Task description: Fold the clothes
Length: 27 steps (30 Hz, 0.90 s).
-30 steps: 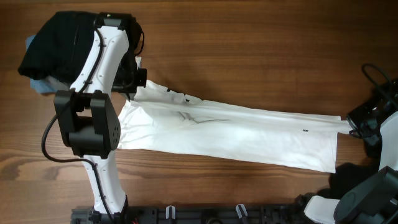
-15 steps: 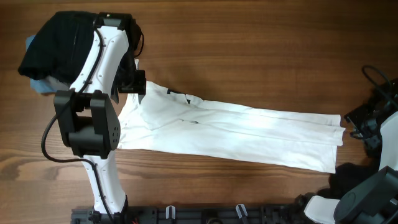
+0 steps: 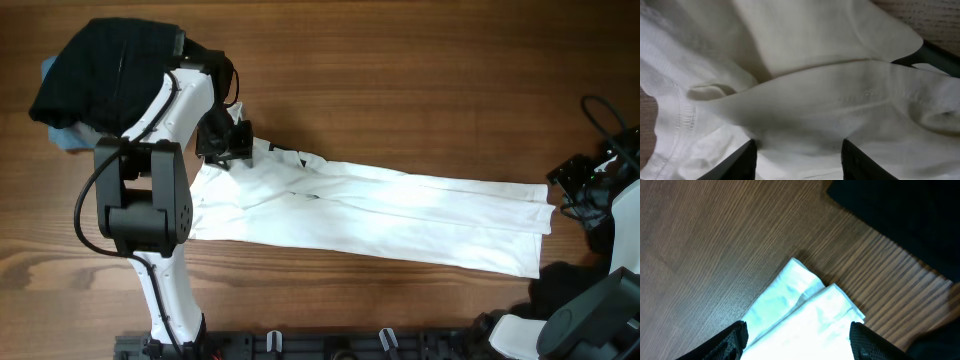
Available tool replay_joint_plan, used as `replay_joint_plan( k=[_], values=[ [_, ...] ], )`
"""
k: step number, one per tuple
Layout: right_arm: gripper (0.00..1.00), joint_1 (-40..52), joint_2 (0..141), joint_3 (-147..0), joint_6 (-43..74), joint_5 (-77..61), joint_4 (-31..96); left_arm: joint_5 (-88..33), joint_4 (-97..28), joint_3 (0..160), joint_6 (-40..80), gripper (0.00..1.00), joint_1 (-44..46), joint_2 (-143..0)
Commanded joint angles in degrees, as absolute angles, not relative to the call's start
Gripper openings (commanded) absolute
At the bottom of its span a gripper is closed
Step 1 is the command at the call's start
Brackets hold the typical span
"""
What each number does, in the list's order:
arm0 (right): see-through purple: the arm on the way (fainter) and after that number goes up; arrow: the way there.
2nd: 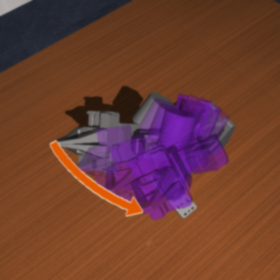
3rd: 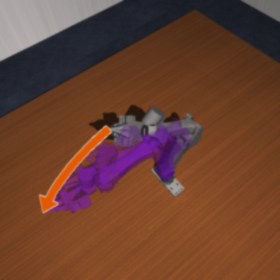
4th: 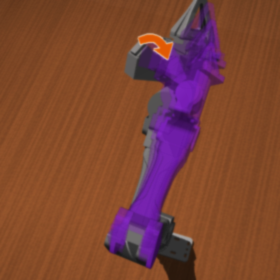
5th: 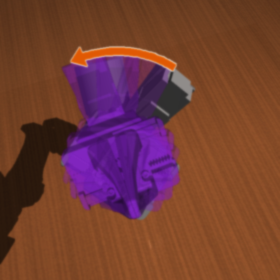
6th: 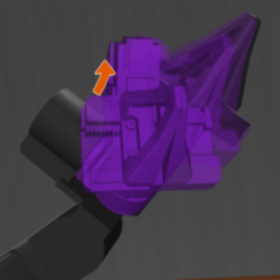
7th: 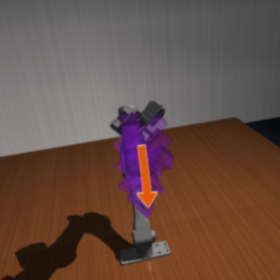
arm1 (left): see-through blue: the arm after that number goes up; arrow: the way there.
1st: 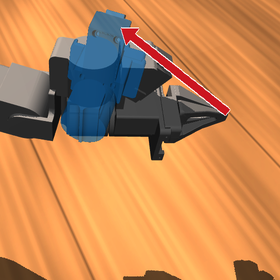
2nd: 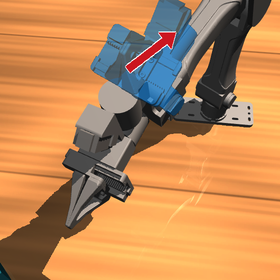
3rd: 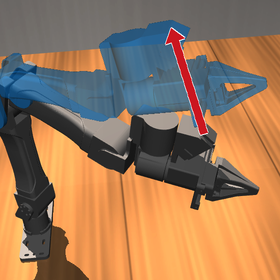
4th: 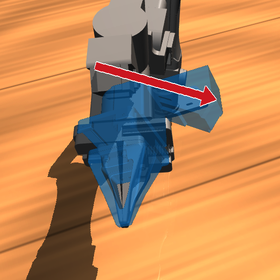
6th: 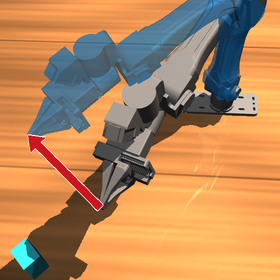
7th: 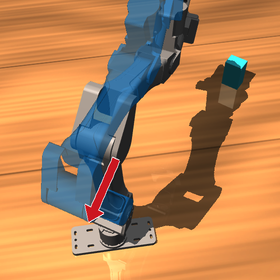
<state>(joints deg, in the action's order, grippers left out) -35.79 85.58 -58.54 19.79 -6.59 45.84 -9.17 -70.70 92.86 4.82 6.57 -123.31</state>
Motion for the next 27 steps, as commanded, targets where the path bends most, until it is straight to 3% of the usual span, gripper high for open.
replay_joint_plan(
  k=[1, 2, 4, 9, 12, 13, 14, 15, 17, 20, 27],
  values=[
    [0.70, -36.1, 84.9, -58.6, 19.1, -7.8, 45.7, -10.7, -66.7, 91.5, 1.8, 0.35, 6.2, -122.1],
    [0.70, -36.1, 84.9, -58.6, 19.1, -7.8, 45.7, -10.5, -63.8, 90.5, 1.5, 0.29, 6.2, -122.1],
    [0.70, -36.1, 84.9, -58.6, 19.0, -7.8, 45.8, -10.5, -65.3, 90.5, 1.5, 0.04, 6.2, -122.0],
    [0.70, -36.1, 84.9, -58.6, 19.0, -7.7, 45.6, -10.7, -80.1, 98.6, 1.8, 0.04, 6.2, -116.2],
    [0.70, -36.1, 84.9, -58.6, 19.1, -7.7, 45.7, -10.5, -80.8, 98.9, 1.7, 0.04, 6.3, -111.4],
    [0.70, -36.1, 84.9, -58.6, 19.1, -7.7, 45.6, -9.8, -77.9, 98.9, 1.7, 0.22, 6.2, -110.9],
    [0.70, -36.1, 84.9, -58.6, 19.1, -7.8, 45.6, -7.7, -72.9, 98.7, 1.7, 0.45, 6.3, -111.1],
    [0.70, -36.1, 84.9, -58.6, 19.1, -7.8, 45.6, -7.2, -69.0, 98.1, 1.7, 0.52, 6.2, -111.7],
    [0.71, -36.1, 84.9, -58.6, 19.0, -8.2, 45.9, -8.2, -62.3, 96.3, 1.7, 0.58, 6.3, -114.0],
    [0.74, -36.1, 84.9, -58.6, 17.7, -8.2, 45.8, -13.8, -62.8, 94.6, 0.6, 0.56, 6.7, -118.1],
    [0.78, -36.1, 85.5, -58.0, 16.6, -5.9, 45.6, -5.9, -63.9, 88.3, -1.1, 0.69, 6.8, -119.1]
  ],
)
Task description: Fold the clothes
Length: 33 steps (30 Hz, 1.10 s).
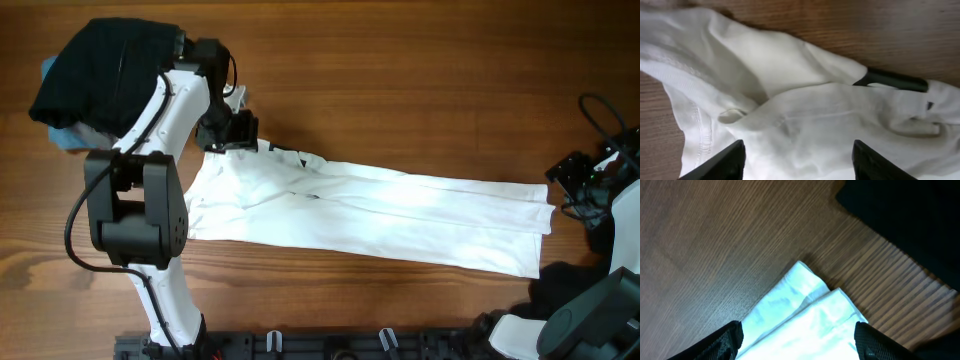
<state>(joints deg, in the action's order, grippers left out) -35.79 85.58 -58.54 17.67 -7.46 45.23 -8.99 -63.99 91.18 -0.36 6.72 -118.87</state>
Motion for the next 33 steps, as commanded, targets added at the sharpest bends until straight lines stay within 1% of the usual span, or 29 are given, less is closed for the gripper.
replay_joint_plan(
  k=[1, 2, 4, 5, 6, 8, 10, 12, 14, 15, 16, 17, 19, 20, 21, 23, 24, 26, 27, 28, 29, 30, 31, 32, 33],
  values=[
    [0.79, -36.1, 86.1, -57.4, 16.7, -4.5, 45.1, -5.9, -63.1, 87.3, -1.0, 0.69, 6.8, -119.1],
    [0.79, -36.1, 87.0, -56.8, 16.7, -4.1, 44.2, -5.9, -61.5, 85.9, -0.6, 0.69, 6.8, -119.1],
    [0.88, -36.1, 91.1, -56.2, 16.1, -4.1, 43.1, -6.4, -59.5, 83.7, -0.6, 0.70, 6.8, -119.1],
    [0.88, -36.2, 93.0, -56.2, 14.5, -4.6, 43.1, -6.6, -59.5, 83.5, -0.6, 0.67, 6.8, -119.1],
    [0.88, -36.4, 95.7, -56.2, 12.9, -6.2, 43.3, -7.1, -59.5, 83.6, -0.6, 0.67, 6.8, -119.1],
    [0.88, -37.1, 101.0, -56.2, 9.4, -11.6, 43.9, -9.8, -59.1, 83.7, -0.6, 0.75, 6.7, -118.9],
    [0.88, -38.2, 107.0, -56.2, 7.5, -14.4, 45.3, -10.9, -59.4, 83.7, -0.6, 0.79, 6.7, -118.4],
    [0.85, -38.3, 109.8, -56.2, 7.1, -16.2, 46.4, -10.9, -59.3, 83.7, -0.7, 0.80, 6.7, -117.8],
    [0.70, -38.3, 111.7, -56.1, 5.6, -19.3, 47.2, -10.9, -59.3, 83.7, -0.7, 0.80, 6.7, -117.5],
    [0.55, -38.2, 111.6, -56.1, 3.3, -21.2, 47.7, -10.9, -59.3, 83.9, -0.7, 0.80, 6.7, -117.5],
    [0.49, -38.2, 111.4, -56.2, 3.0, -21.9, 48.1, -10.9, -59.4, 84.2, -0.7, 0.80, 6.6, -117.5],
    [0.45, -38.2, 111.1, -56.2, 3.0, -21.9, 48.3, -10.9, -59.5, 84.9, -0.7, 0.80, 6.4, -117.4],
    [0.42, -38.2, 109.9, -56.3, 3.0, -21.9, 48.3, -10.9, -60.3, 86.7, -0.7, 0.79, 5.9, -116.9],
    [0.42, -38.2, 109.0, -56.3, 3.0, -21.8, 48.2, -10.9, -61.0, 87.8, -0.7, 0.79, 5.5, -116.4],
    [0.45, -38.2, 108.4, -56.3, 3.0, -21.6, 47.9, -10.9, -61.3, 88.8, -0.7, 0.79, 5.1, -115.8],
    [0.63, -38.2, 108.1, -56.3, 3.2, -21.4, 47.4, -11.9, -61.0, 89.1, -1.2, 0.82, 4.9, -114.6],
    [0.68, -38.2, 108.1, -56.3, 3.2, -21.4, 47.4, -14.6, -61.1, 89.1, -2.4, 0.81, 5.0, -114.5],
    [0.70, -38.2, 107.9, -57.6, 7.1, -17.5, 47.6, -24.9, -61.0, 88.6, -7.3, 0.61, 5.9, -114.6],
    [0.70, -38.2, 106.9, -58.7, 7.7, -16.6, 48.1, -26.4, -60.8, 88.3, -9.3, 0.51, 6.8, -114.6],
    [0.72, -38.2, 105.2, -59.8, 8.0, -16.5, 48.6, -26.3, -60.2, 87.9, -10.4, 0.37, 7.8, -114.6],
    [0.75, -38.2, 102.4, -60.9, 8.9, -16.0, 49.0, -26.3, -58.4, 86.5, -12.2, 0.25, 9.5, -114.8],
    [0.77, -38.2, 100.0, -61.5, 10.0, -15.5, 49.3, -26.1, -57.3, 85.5, -13.6, 0.18, 10.4, -114.8],
    [0.82, -38.2, 97.1, -61.8, 12.3, -14.1, 49.6, -26.1, -55.8, 83.8, -15.2, 0.12, 11.7, -115.0],
    [0.88, -38.2, 94.3, -61.8, 14.3, -12.3, 49.6, -26.1, -54.0, 82.1, -16.7, 0.09, 12.9, -115.1],
    [0.89, -38.3, 91.6, -61.8, 16.1, -9.8, 49.8, -25.0, -51.7, 79.8, -17.8, 0.08, 13.9, -115.1]
  ],
)
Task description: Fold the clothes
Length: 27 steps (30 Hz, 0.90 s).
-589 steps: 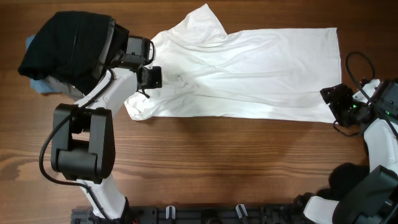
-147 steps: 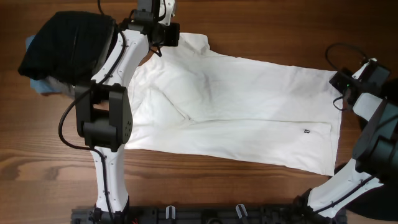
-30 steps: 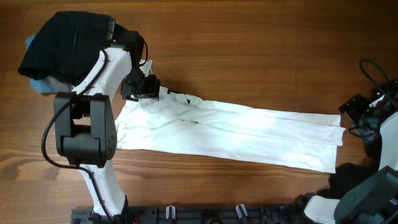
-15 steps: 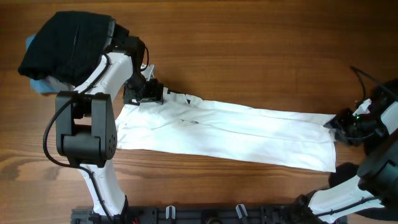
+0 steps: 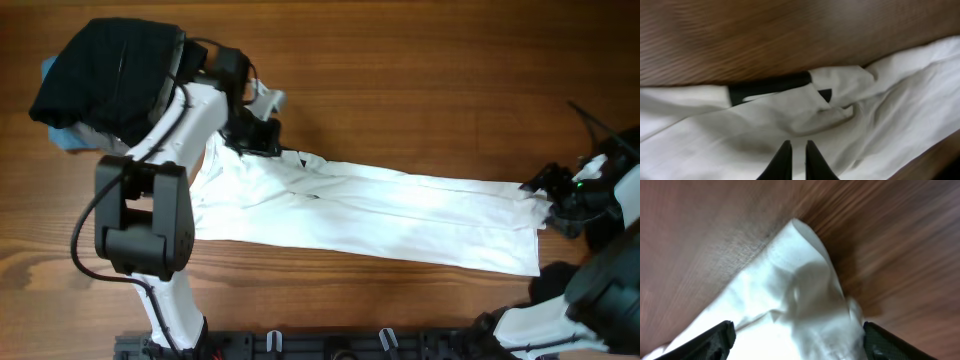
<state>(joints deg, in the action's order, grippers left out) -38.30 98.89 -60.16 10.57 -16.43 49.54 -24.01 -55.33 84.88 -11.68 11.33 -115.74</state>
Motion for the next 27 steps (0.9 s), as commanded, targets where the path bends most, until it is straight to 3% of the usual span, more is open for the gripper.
replay_joint_plan(
  k=[1, 3, 6, 8, 13, 19, 23, 25, 27],
  values=[
    [0.90, -38.2, 89.8, -61.8, 16.6, -8.5, 50.2, -23.7, -50.3, 78.2, -17.6, 0.09, 14.2, -115.1],
    [0.90, -38.2, 88.7, -61.8, 16.5, -8.5, 50.4, -20.1, -48.7, 75.3, -16.7, 0.11, 13.8, -115.3],
    [0.91, -38.2, 88.7, -61.8, 12.0, -11.1, 50.3, -1.1, -41.1, 70.2, 3.8, 0.15, 8.8, -117.0],
    [0.93, -38.2, 88.7, -61.4, 8.2, -11.7, 50.2, -1.5, -39.5, 69.6, 8.3, 0.07, 3.6, -117.6],
    [0.92, -37.8, 89.5, -56.5, 5.7, -17.9, 47.3, -10.0, -37.4, 70.8, 6.6, 0.07, -7.6, -116.2],
    [0.91, -31.0, 92.5, -51.5, 2.3, -25.1, 43.7, -11.1, -37.2, 71.0, 1.7, 0.26, -3.8, -110.0],
    [0.92, -23.5, 98.4, -49.7, 0.0, -20.8, 39.4, -11.1, -37.0, 71.0, 1.7, 0.32, -0.6, -104.4],
    [0.85, -20.9, 103.4, -49.7, -0.3, -21.3, 38.8, -11.1, -37.1, 71.0, 1.7, 0.36, -0.1, -100.6],
    [0.71, -18.7, 106.7, -49.7, -4.2, -27.3, 38.9, -11.1, -37.0, 71.0, 1.7, 0.42, -0.1, -96.6]
  ],
)
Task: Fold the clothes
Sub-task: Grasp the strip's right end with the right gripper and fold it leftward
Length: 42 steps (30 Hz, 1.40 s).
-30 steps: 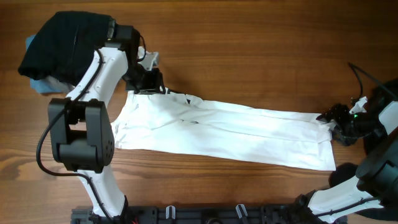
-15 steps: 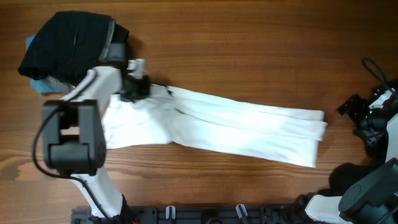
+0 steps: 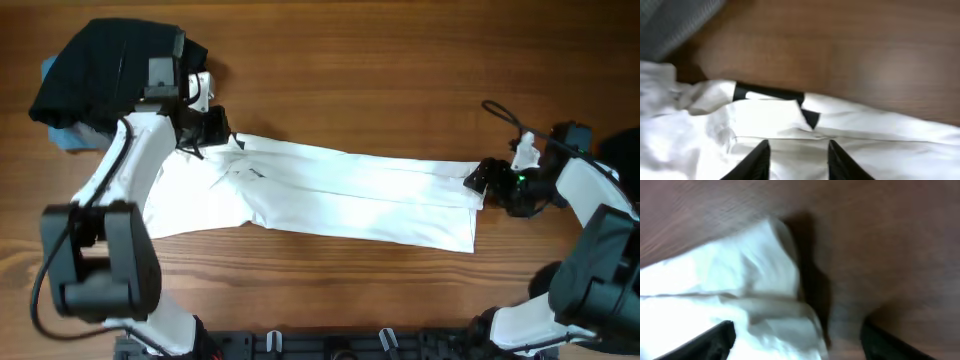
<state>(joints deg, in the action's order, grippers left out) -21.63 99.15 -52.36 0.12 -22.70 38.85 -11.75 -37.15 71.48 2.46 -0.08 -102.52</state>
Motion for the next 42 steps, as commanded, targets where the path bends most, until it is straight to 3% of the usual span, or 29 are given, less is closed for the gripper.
replay_joint_plan(
  k=[1, 5, 10, 11, 16, 22, 25, 33, 39, 42],
  values=[
    [0.66, -17.4, 107.7, -49.7, -4.9, -28.0, 39.4, -11.1, -37.0, 71.0, 1.7, 0.44, -0.1, -94.9],
    [0.56, -15.2, 108.1, -49.7, -5.8, -26.4, 41.4, -10.9, -36.8, 71.0, 1.7, 0.51, -0.1, -89.5],
    [0.16, -15.7, 108.0, -54.7, -4.2, -19.9, 45.2, -10.9, -36.8, 71.0, 1.7, 0.52, -0.1, -89.2],
    [0.04, -16.4, 107.5, -57.8, -2.9, -16.0, 47.7, -10.9, -36.8, 71.0, 1.7, 0.52, -0.1, -89.2],
    [0.04, -21.0, 102.5, -72.4, 3.8, -1.4, 59.8, -10.9, -37.1, 71.0, 1.7, 0.52, -0.1, -89.2],
    [0.04, -20.4, 91.9, -81.3, 5.1, -1.6, 63.5, -10.9, -37.0, 71.0, 1.7, 0.53, -0.1, -89.2],
    [0.04, -12.5, 90.6, -81.3, 6.7, -10.9, 63.7, -10.9, -37.0, 71.0, 1.7, 0.54, -0.1, -89.2],
    [0.04, 15.0, 99.8, -80.9, 23.5, -11.5, 61.5, -10.9, -37.0, 71.0, 1.7, 0.56, -0.1, -89.2],
    [0.06, 26.6, 106.4, -80.9, 27.8, -15.9, 54.9, -10.9, -37.2, 71.0, 1.7, 0.56, -0.1, -89.2],
    [0.08, 28.2, 106.4, -80.9, 31.9, -15.9, 53.2, -10.9, -37.2, 71.0, 1.7, 0.56, -0.1, -89.2]
  ],
)
